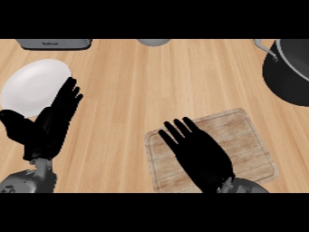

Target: Pick the bell pepper from the cutting board and place it in the pot

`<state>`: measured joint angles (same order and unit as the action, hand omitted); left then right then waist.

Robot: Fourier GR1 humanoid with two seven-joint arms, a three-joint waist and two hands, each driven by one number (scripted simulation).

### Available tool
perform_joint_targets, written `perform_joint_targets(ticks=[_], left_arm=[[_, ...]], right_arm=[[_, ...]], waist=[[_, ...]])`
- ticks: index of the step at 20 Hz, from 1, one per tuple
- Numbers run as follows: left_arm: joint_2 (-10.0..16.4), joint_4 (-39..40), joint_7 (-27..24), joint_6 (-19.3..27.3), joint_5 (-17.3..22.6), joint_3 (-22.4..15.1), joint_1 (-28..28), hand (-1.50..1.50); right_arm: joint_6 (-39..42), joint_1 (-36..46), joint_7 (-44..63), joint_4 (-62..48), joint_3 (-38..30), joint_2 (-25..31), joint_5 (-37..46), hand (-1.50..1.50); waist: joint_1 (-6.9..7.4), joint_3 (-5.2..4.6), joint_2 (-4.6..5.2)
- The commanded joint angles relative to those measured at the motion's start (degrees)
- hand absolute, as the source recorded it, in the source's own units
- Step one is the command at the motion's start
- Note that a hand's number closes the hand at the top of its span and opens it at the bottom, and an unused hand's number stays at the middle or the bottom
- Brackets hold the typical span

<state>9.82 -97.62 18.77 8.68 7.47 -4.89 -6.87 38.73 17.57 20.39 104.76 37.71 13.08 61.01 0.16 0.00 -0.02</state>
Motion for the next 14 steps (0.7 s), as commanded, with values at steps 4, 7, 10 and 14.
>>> perform_joint_targets(ticks=[4,7,10,14], left_arm=[[-2.23,0.17,-1.07,0.02,-2.05,-1.04,1.39,0.00],[-3.46,-0.47,-1.84,0.04,-3.57,-2.21,2.55,0.00],[-0.99,-1.07,1.21,-2.69,-0.33,1.61,0.09,0.00],[-4.19,4.50,-2.55,-1.17,-3.72,0.67,-1.56,0.00]], right_arm=[[-3.84,1.81,-1.88,-11.14,3.21,-2.95,7.21,-1.50],[-0.07,2.96,-1.65,-10.25,0.14,-3.49,7.97,-1.50],[-0.73,0.43,-1.50,-11.53,2.10,-2.99,10.71,-1.50],[-1.14,0.58,-3.92,-12.50,-0.03,-3.92,12.81,-1.50]], waist=[[0.18,0.00,0.07],[0.06,-0.01,0.02],[0.03,0.00,-0.01],[-0.14,0.00,0.02]])
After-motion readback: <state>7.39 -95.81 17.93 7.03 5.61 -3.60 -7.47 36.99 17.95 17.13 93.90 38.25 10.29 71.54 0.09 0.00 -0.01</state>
